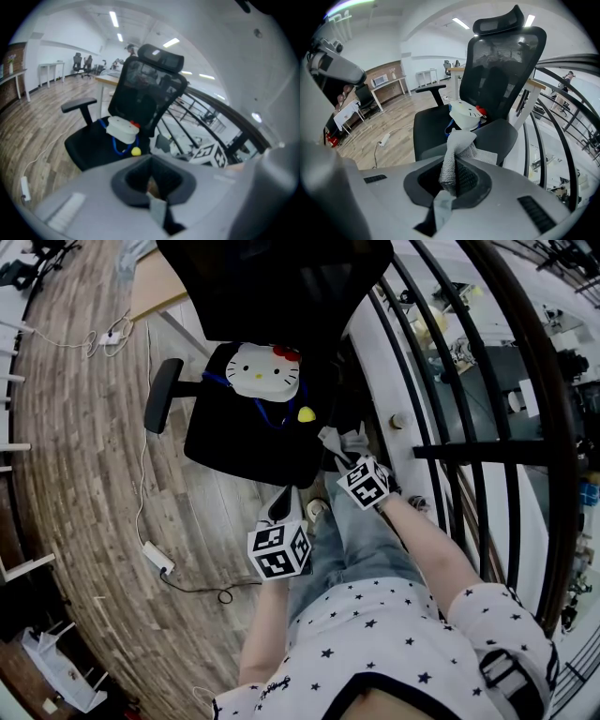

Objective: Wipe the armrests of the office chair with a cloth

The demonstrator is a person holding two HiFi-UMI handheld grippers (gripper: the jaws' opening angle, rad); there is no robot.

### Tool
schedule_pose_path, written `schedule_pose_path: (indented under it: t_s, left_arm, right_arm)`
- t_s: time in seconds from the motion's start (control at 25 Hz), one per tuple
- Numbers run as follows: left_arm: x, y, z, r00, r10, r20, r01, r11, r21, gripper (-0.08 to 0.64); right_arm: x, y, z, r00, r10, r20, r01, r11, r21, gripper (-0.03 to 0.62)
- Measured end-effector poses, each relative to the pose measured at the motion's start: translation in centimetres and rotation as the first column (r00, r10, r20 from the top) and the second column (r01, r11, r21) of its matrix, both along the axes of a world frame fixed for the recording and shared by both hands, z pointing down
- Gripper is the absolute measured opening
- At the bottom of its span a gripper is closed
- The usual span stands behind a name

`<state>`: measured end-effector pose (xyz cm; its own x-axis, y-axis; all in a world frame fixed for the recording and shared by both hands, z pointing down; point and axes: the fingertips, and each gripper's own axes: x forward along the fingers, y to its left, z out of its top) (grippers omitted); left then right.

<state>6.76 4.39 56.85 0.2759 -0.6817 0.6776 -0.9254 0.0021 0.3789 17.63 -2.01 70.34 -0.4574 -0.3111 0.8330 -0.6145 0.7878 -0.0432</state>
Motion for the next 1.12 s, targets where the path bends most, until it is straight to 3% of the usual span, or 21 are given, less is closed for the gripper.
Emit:
schedule_pose_path:
  t_s: [0.88,1.12]
  left_arm:
    - [0.6,1.9,-0.1,1.000,-0.001,-0.011,0.001,1.000,0.007,0.003]
    - [0.1,2.1,-0.1,1.000,-0.014,-0.012,0.014,1.000,0.002,0.003]
  right_arm:
    - [-1.5,5.3,0.2,0.996,-0.083,0.036,0.085,0.994,-0.068,0.026]
    - [-1.7,5.1,0.1,0.997,-0.062,0.040,0.066,0.994,-0.082,0.026]
